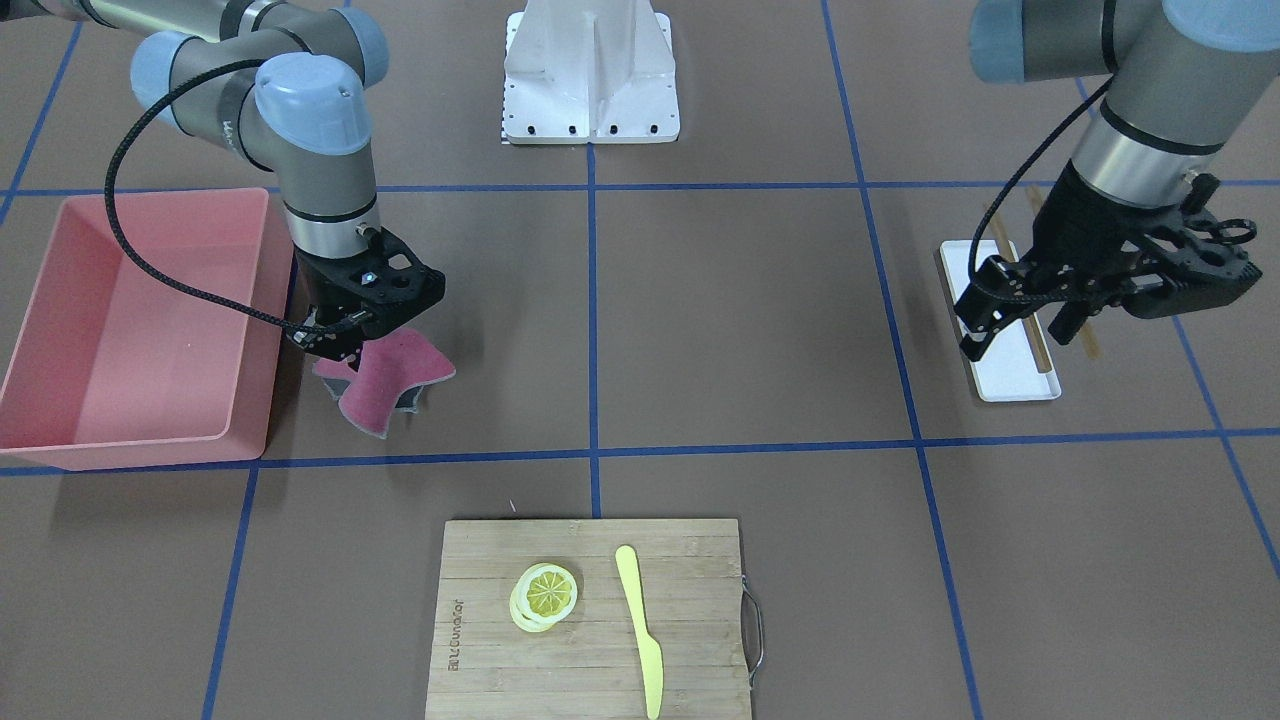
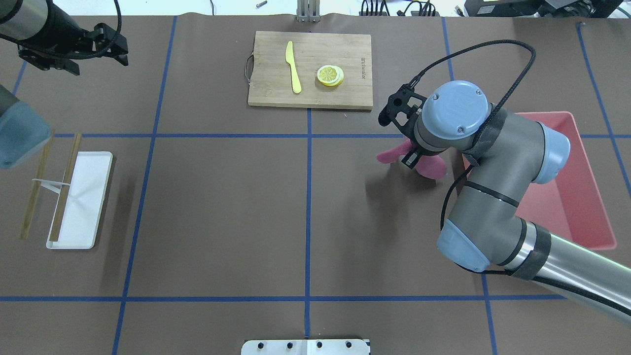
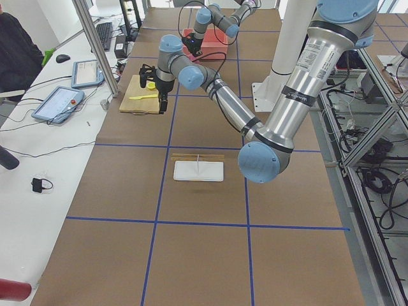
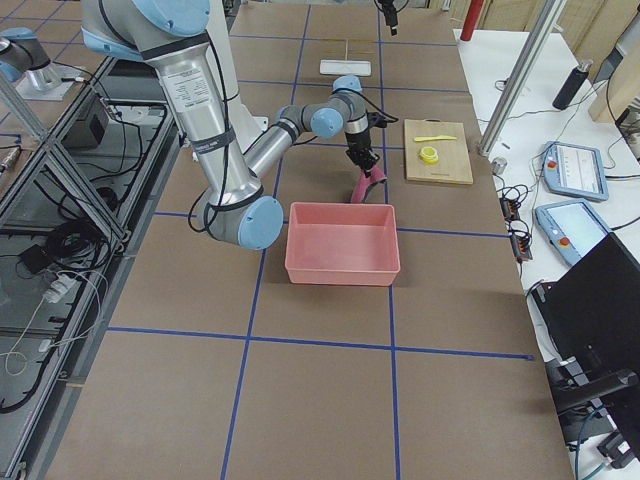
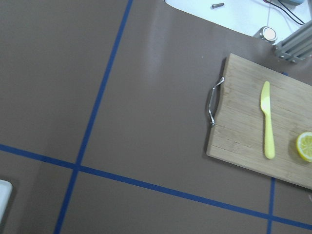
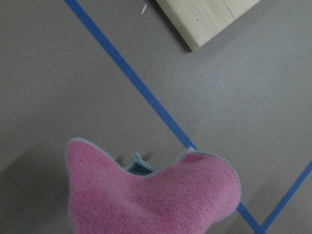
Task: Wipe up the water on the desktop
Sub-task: 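Lower the cloth onto the table nearer the robot with the right gripper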
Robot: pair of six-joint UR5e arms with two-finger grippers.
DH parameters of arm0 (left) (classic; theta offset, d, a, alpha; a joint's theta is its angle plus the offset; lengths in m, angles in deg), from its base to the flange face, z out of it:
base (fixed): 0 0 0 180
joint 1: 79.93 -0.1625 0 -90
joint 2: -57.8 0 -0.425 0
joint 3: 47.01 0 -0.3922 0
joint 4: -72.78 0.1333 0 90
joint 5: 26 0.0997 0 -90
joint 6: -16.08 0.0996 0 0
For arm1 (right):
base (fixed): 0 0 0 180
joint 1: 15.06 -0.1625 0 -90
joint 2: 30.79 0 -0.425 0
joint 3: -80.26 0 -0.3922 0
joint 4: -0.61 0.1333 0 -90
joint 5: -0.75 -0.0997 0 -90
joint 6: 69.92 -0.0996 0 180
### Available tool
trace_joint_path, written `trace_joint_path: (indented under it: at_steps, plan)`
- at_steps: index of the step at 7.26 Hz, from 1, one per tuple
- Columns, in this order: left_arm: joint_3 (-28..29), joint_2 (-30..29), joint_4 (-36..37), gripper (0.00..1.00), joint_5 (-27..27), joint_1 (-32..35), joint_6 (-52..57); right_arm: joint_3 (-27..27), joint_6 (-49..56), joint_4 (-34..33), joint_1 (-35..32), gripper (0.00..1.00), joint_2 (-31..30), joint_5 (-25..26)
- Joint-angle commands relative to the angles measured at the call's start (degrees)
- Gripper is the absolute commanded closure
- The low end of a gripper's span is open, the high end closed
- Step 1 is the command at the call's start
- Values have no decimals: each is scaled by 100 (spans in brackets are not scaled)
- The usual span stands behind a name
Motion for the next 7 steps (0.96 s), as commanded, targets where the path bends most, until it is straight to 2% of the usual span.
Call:
trace_joint_path:
  at_steps: [1, 3, 5, 7]
  plan:
    - [67, 432, 24, 2, 24, 574, 1322, -216, -14, -21, 492, 100, -8, 324]
    - [102, 513, 24, 2, 24, 602, 1634, -340, -93, -39, 827, 100, -8, 326]
    - [348, 504, 15, 2, 51, 725, 1644, -297, -180, -22, 951, 100, 1, -50]
    - [480, 486, 7, 2, 59, 831, 1810, -235, -890, 31, 1381, 100, 123, -105]
